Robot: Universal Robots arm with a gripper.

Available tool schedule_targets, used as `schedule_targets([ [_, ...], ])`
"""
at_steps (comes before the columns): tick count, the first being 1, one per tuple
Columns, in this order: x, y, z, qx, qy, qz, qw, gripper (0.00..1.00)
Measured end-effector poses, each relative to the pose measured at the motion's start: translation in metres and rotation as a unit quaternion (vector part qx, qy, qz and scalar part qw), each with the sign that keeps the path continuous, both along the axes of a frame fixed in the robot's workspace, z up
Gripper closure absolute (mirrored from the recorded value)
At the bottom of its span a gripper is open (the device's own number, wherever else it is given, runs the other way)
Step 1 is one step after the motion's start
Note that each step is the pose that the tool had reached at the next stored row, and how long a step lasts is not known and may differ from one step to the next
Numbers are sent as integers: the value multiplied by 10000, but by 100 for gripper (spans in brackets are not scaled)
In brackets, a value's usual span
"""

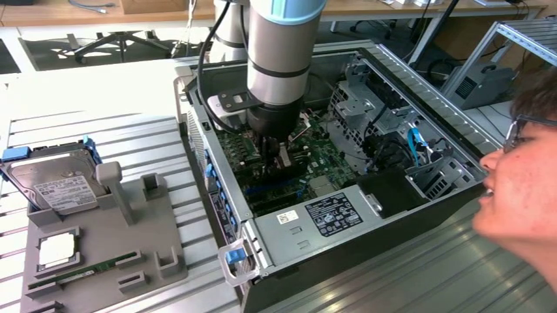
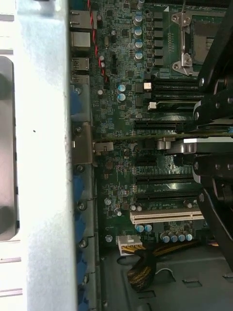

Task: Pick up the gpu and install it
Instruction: 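Insert the gpu into the slot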

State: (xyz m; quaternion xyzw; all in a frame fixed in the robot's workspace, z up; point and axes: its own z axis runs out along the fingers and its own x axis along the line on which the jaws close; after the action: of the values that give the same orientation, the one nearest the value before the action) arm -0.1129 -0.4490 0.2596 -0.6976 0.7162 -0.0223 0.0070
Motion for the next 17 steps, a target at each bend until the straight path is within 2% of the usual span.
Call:
schedule_targets([
  [13,0,-1,-19,3,0,0,10000,73],
  [17,0,-1,-34,19,1,1,10000,73],
])
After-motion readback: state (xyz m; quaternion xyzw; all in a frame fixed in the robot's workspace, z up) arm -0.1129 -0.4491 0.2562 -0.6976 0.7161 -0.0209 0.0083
